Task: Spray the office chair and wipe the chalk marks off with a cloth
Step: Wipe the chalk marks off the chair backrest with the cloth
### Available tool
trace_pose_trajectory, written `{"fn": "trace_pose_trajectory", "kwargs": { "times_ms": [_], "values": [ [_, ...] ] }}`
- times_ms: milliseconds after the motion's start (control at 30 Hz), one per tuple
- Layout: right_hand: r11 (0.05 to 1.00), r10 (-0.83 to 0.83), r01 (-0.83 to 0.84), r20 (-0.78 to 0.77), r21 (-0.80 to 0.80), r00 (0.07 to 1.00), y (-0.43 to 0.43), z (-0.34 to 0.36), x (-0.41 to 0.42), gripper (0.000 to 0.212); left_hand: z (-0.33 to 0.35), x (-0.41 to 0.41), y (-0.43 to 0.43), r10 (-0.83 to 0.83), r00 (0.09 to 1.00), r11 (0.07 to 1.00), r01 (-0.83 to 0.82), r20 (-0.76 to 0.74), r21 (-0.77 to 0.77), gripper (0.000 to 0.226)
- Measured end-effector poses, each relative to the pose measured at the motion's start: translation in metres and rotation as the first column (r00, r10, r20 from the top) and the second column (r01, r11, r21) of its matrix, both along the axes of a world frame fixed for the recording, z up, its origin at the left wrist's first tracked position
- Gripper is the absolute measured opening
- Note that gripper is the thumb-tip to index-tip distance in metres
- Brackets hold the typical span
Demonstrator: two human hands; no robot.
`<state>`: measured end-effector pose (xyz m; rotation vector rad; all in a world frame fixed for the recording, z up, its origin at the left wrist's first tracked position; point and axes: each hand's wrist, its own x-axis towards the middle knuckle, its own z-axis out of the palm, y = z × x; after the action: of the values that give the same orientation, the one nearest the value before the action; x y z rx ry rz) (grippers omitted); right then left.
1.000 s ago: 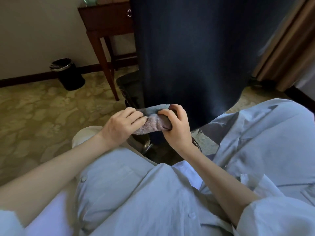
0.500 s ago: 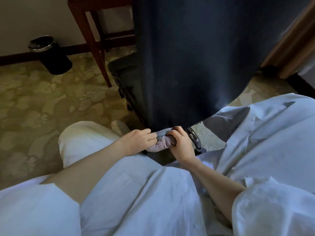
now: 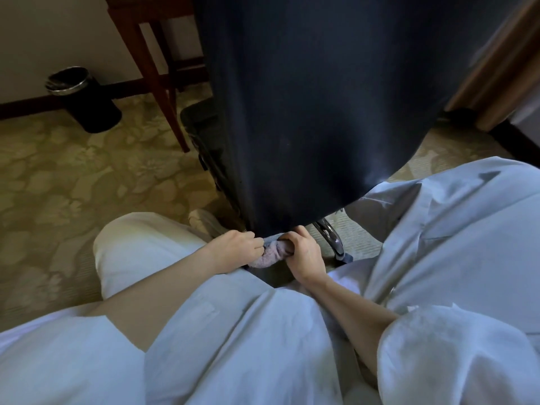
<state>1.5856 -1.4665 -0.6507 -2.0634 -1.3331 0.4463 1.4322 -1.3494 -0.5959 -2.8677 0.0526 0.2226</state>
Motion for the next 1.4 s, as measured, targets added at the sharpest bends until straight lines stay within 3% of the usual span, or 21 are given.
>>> {"fn": "trace_pose_trajectory", "kwargs": {
  "times_ms": [133, 333, 600, 867, 1067, 1267, 1400],
  "values": [
    [0.981, -0.023, 0.027, -0.025, 0.191, 0.999, 0.001, 0.025, 0.005, 0.037, 0.015, -0.004, -0.001, 0.069, 0.961, 0.996, -0.084, 0.267, 0.042, 0.025],
    [0.870, -0.017, -0.020, 0.071, 0.493, 0.997, 0.005, 0.089, 0.016, 0.041, 0.068, -0.006, -0.021, 0.149, 0.771, 0.981, -0.195, 0.619, 0.007, 0.015],
    [0.723, -0.096, -0.111, 0.258, 0.682, 0.961, 0.004, 0.187, 0.027, 0.032, 0.153, -0.002, -0.029, 0.171, 0.617, 0.949, -0.313, 0.768, 0.041, 0.029],
    [0.569, -0.122, -0.141, 0.253, 0.810, 0.960, 0.001, 0.244, 0.035, 0.043, 0.210, 0.008, -0.038, 0.042, 0.404, 0.920, -0.372, 0.914, 0.122, 0.020],
    [0.670, -0.072, -0.222, 0.360, 0.708, 0.930, 0.009, 0.203, 0.051, 0.037, 0.159, 0.011, -0.031, 0.025, 0.474, 0.942, -0.305, 0.880, 0.138, 0.021],
    [0.777, -0.037, -0.177, 0.325, 0.604, 0.945, 0.008, 0.130, 0.065, 0.036, 0.089, 0.029, -0.039, 0.045, 0.552, 0.951, -0.280, 0.833, 0.134, 0.022],
    [0.879, -0.052, -0.069, 0.238, 0.471, 0.970, 0.001, 0.075, 0.074, 0.045, 0.042, 0.053, -0.044, 0.092, 0.694, 0.929, -0.317, 0.714, 0.189, 0.017]
  ]
}}
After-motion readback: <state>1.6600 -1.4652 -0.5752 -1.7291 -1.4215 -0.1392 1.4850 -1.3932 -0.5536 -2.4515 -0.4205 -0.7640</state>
